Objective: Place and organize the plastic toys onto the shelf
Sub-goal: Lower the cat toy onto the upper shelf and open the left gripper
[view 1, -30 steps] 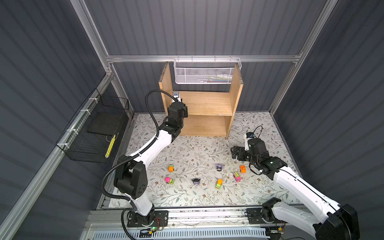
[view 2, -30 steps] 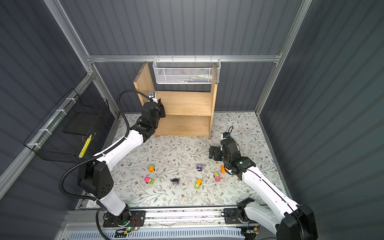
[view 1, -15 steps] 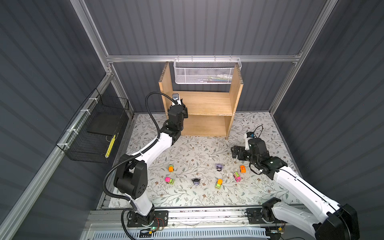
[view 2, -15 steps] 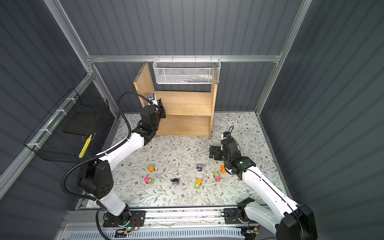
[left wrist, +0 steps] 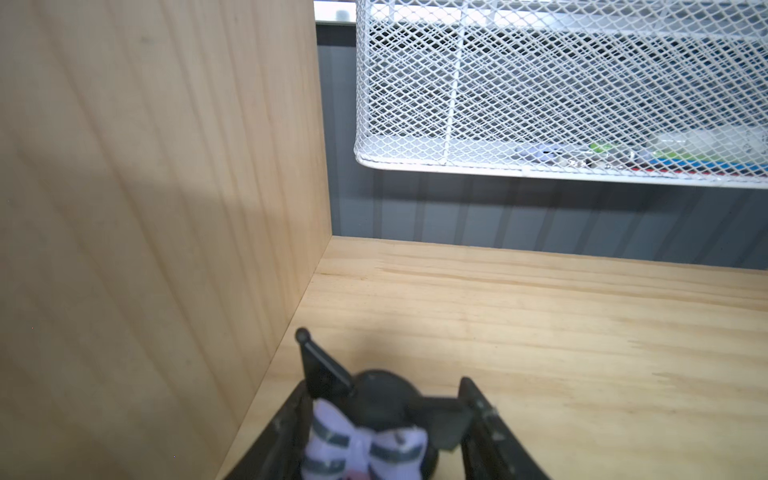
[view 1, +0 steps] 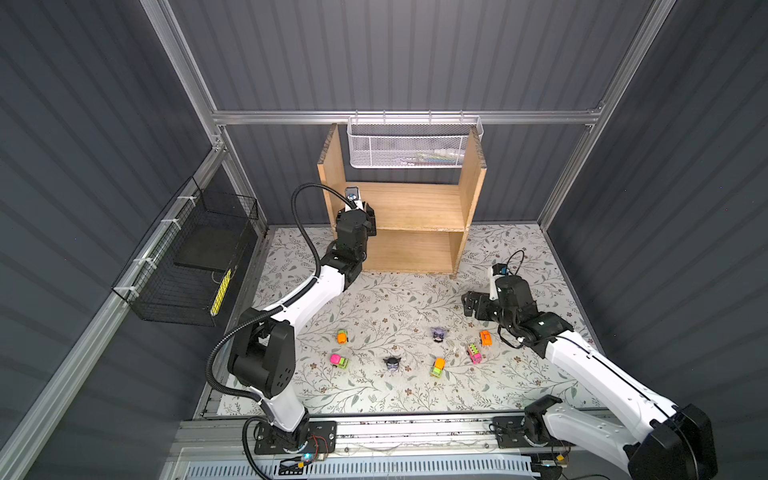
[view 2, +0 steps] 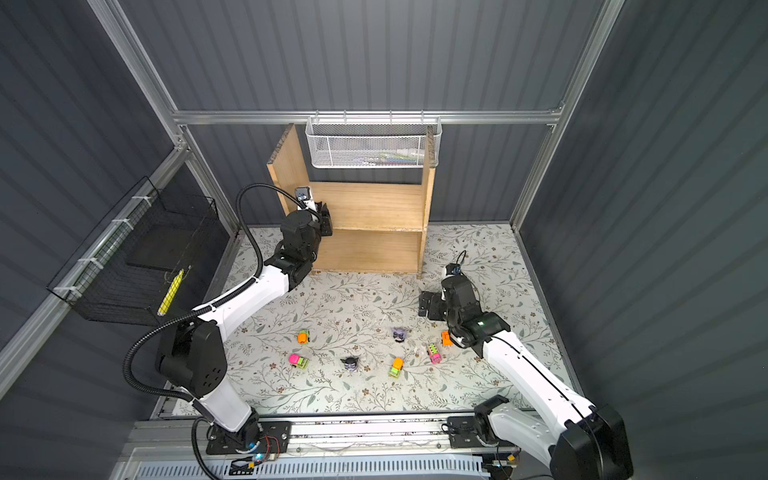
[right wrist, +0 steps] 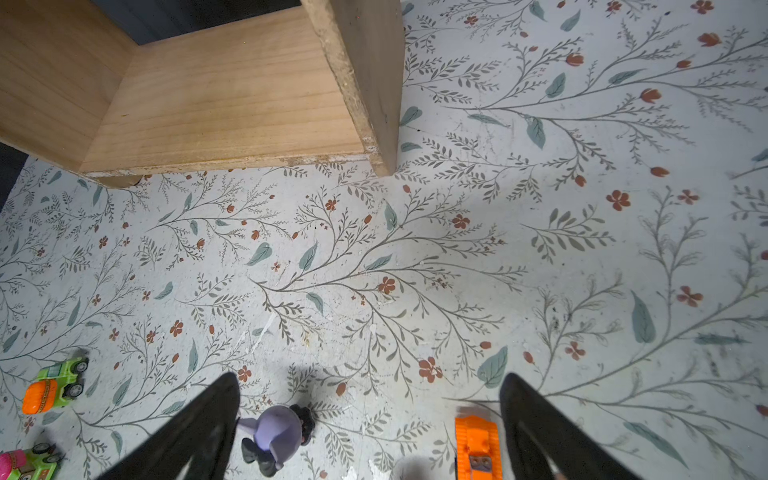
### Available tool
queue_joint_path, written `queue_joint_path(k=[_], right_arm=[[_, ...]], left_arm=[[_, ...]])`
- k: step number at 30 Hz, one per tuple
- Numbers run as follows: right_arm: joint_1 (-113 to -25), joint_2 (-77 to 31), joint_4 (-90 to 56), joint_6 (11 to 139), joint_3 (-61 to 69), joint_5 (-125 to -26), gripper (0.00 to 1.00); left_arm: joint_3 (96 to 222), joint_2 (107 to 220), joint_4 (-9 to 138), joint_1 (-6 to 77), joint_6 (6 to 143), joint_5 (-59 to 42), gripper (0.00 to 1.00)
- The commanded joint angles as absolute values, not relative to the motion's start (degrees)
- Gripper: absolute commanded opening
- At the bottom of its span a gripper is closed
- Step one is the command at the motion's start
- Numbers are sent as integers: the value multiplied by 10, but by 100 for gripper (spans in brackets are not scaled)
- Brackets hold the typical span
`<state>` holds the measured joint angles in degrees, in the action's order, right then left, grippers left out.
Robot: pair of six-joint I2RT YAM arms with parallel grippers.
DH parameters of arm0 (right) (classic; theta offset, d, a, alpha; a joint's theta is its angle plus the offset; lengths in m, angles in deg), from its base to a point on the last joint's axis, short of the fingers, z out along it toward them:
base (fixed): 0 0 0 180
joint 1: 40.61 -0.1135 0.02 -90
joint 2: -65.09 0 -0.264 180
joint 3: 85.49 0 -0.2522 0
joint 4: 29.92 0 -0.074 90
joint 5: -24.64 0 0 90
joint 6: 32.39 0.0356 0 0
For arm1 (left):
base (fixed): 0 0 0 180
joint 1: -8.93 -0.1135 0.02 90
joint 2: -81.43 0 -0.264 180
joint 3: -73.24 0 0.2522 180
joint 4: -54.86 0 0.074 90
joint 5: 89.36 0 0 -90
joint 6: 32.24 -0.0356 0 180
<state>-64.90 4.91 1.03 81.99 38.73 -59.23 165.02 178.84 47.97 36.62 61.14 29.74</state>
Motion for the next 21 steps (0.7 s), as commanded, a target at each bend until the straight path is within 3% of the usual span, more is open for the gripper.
queue_joint_path(k=[1,8,21], right_arm=[[-648,50,7,816,381,-593,96],[-647,49,7,816,381,-596,97],[-646,51,4,813,382,-612,98]], left_arm=[[1647,1786,471,364,603,298,61],[1650,1784,479,364,600,299,71],[1650,1768,489,364,595,305,78]])
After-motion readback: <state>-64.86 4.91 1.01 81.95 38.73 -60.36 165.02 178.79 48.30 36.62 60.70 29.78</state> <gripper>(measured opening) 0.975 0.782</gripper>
